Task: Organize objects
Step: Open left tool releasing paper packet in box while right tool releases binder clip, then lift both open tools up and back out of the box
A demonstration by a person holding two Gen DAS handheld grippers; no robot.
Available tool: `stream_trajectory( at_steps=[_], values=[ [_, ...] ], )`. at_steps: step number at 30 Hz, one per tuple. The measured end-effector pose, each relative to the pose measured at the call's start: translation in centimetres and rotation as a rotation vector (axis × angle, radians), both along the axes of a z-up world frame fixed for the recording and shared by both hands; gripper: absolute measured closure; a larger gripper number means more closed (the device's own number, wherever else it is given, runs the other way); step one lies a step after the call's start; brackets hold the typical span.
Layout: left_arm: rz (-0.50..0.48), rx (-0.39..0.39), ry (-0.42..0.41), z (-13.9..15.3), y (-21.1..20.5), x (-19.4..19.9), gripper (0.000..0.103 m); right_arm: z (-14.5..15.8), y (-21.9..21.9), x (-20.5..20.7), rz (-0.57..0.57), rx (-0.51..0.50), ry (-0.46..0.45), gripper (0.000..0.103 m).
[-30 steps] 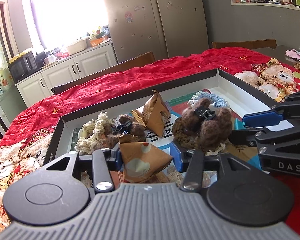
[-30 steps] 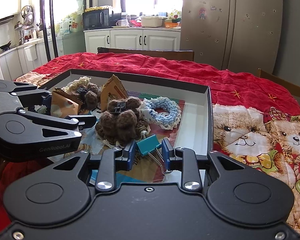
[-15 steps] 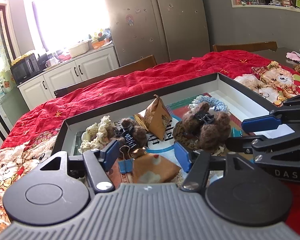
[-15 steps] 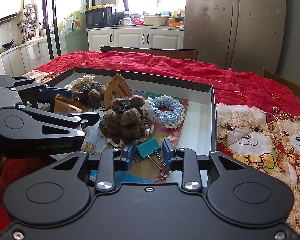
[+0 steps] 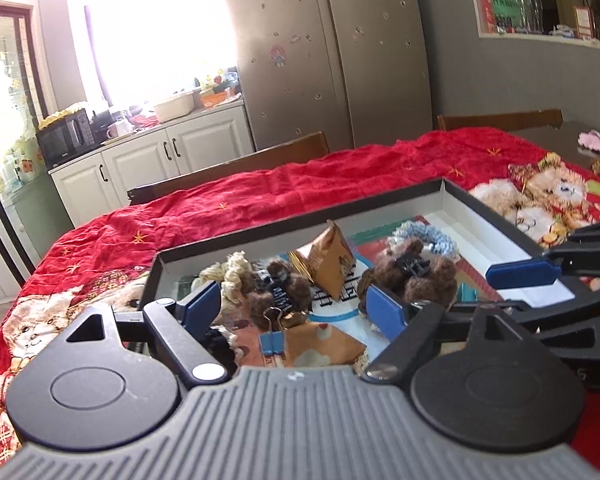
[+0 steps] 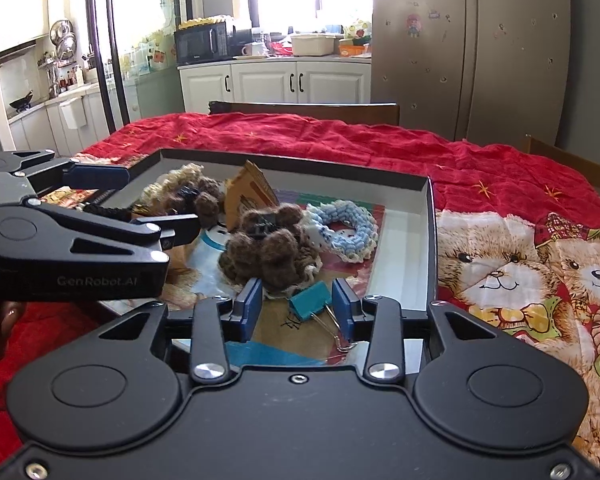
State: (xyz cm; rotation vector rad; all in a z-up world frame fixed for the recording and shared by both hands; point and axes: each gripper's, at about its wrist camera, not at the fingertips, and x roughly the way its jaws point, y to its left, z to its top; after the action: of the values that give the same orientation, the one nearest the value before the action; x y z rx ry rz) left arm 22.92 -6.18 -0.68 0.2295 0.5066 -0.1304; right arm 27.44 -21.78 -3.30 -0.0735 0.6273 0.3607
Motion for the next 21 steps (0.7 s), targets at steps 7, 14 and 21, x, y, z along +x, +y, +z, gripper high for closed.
stream_trajectory(
  at_steps=[7,14,21],
  values=[
    [0.006,-0.022,-0.012,1.5,0.6,-1.1,0.01,1.3,0.4,-1.3,0.016,0.006,-0.007,0.06],
    [0.015,-0.027,-0.037,3.0,1.1,-2.9,0.005,2.7,0.5,-2.8,0.011,0.0,-0.015,0.06],
    [0.052,-0.053,-0.047,4.6,2.6,-5.2,0.0,4.7,0.1,-5.1,-0.018,0.005,-0.023,0.056]
  ],
)
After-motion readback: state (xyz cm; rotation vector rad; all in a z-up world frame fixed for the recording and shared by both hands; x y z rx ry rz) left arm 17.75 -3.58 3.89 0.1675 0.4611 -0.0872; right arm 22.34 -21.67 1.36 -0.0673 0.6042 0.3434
